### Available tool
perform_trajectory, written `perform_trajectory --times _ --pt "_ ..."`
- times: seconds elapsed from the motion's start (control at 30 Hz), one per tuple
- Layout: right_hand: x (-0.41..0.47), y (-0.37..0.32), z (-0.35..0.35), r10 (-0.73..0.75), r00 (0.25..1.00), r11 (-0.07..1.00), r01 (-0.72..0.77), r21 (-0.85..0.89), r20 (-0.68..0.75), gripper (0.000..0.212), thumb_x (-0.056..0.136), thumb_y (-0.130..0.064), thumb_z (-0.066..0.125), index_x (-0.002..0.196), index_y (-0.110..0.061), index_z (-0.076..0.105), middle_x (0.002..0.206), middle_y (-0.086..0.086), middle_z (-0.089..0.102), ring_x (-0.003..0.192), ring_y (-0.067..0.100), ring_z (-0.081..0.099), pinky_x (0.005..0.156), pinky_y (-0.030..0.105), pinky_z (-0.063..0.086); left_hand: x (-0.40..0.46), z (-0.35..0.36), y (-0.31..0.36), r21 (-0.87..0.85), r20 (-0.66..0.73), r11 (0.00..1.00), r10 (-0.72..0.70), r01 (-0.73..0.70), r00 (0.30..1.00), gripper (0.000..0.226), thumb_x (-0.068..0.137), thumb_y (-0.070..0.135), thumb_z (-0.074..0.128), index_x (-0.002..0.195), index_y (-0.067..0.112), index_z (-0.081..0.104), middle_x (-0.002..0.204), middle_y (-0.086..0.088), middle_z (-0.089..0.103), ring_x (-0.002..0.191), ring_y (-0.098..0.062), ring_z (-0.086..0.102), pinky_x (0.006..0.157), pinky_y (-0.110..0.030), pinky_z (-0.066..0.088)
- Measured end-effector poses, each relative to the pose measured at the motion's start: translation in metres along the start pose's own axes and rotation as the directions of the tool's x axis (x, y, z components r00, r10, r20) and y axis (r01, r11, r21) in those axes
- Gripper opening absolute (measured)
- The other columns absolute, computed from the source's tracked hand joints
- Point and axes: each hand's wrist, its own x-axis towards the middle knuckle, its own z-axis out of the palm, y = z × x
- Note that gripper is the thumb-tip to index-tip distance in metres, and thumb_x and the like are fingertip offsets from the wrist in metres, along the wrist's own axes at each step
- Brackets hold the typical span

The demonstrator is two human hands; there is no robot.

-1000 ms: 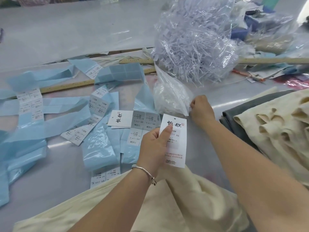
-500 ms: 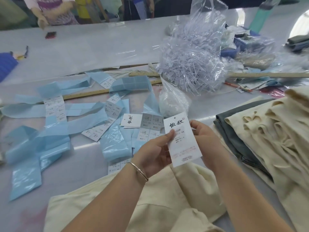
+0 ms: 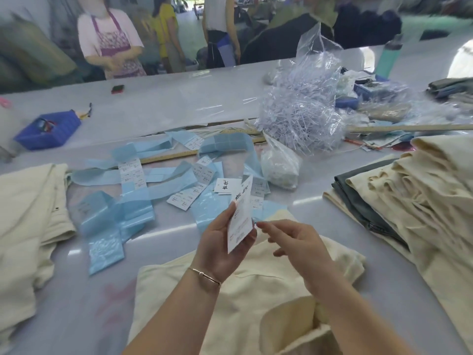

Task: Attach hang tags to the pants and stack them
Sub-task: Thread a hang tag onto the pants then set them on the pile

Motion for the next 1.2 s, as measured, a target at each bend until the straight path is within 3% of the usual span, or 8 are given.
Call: perform_trajectory --times 0.17,0.47,0.63,0.73,0.9,1.03,1.1,1.2 --pt "-0.014 -0.006 0.028 0.227 0.973 0.939 -0.206 0.274 -0.047 0.021 0.081 -0.034 0.073 0.074 -0.016 0.079 0.075 0.002 0.064 0.062 0.012 0.046 0.054 0.024 0.036 -0.035 -0.004 -0.004 0.213 0.078 0.976 0.037 -0.053 0.996 0.039 0.09 0.029 0.056 0.115 0.002 0.069 0.095 -0.018 0.07 0.076 -0.026 0.07 0.059 -0.03 0.056" --pt "-0.028 -0.013 0.058 0.349 0.914 0.652 -0.397 0.646 0.209 0.031 0.056 -0.01 0.076 0.086 -0.003 0.074 0.086 0.013 0.07 0.078 0.019 0.049 0.067 0.026 0.035 -0.08 -0.024 -0.006 0.44 0.024 0.881 0.185 -0.177 0.982 0.039 0.076 0.032 0.071 0.104 0.003 0.074 0.098 -0.018 0.071 0.078 -0.021 0.068 0.063 -0.026 0.055" --pt "-0.035 -0.018 0.054 0.268 0.955 0.613 -0.271 0.742 0.127 0.031 0.064 -0.007 0.072 0.093 0.0 0.066 0.08 0.014 0.069 0.047 0.01 0.051 0.047 0.015 0.046 -0.101 -0.03 -0.004 0.537 -0.007 0.817 0.254 -0.21 0.967 0.026 0.078 0.027 0.073 0.096 0.009 0.076 0.088 -0.011 0.073 0.065 -0.015 0.065 0.052 -0.025 0.051" --pt "-0.044 -0.02 0.051 0.145 0.989 0.75 -0.116 0.652 0.01 0.005 0.08 -0.004 0.067 0.081 -0.002 0.072 0.069 0.011 0.065 0.048 0.011 0.048 0.046 0.016 0.044 -0.11 -0.028 0.001 0.64 -0.029 0.73 0.335 -0.24 0.942 0.023 0.074 0.029 0.076 0.091 0.013 0.077 0.082 -0.009 0.074 0.063 -0.015 0.065 0.054 -0.025 0.052" --pt "-0.055 -0.034 0.033 -0.139 0.989 0.884 0.148 0.444 -0.054 0.011 0.085 -0.019 0.063 0.082 -0.012 0.071 0.059 0.006 0.051 0.049 0.011 0.038 0.045 0.019 0.03 -0.117 -0.024 0.011 0.761 -0.041 0.563 0.539 -0.323 0.842 0.02 0.066 0.024 0.07 0.085 0.017 0.074 0.081 -0.003 0.074 0.066 -0.013 0.064 0.06 -0.028 0.053" --pt "-0.058 -0.049 0.031 -0.164 0.982 0.857 0.096 0.507 0.09 0.013 0.083 -0.02 0.059 0.082 -0.008 0.062 0.064 0.007 0.051 0.055 0.016 0.043 0.05 0.022 0.039 -0.116 -0.019 0.008 0.582 -0.198 0.78 0.408 -0.228 0.891 0.013 0.076 0.009 0.07 0.09 0.008 0.068 0.08 -0.01 0.069 0.061 -0.019 0.062 0.051 -0.028 0.051" --pt "-0.059 -0.053 0.033 -0.167 0.978 0.856 0.082 0.511 0.123 0.013 0.088 -0.014 0.055 0.08 -0.005 0.059 0.07 0.009 0.055 0.061 0.019 0.051 0.056 0.024 0.047 -0.114 -0.018 0.002 0.243 -0.289 0.964 0.176 -0.105 0.941 0.019 0.079 0.004 0.066 0.098 0.002 0.068 0.083 -0.013 0.071 0.059 -0.02 0.067 0.048 -0.027 0.054" --pt "-0.06 -0.055 0.033 -0.186 0.978 0.854 0.111 0.509 0.099 0.019 0.094 -0.002 0.045 0.078 -0.003 0.055 0.073 0.011 0.057 0.067 0.019 0.056 0.062 0.027 0.052 -0.115 -0.026 -0.007 -0.146 -0.232 0.989 -0.016 -0.019 0.973 0.03 0.073 0.004 0.062 0.102 -0.003 0.065 0.077 -0.014 0.072 0.057 -0.02 0.07 0.049 -0.024 0.056"
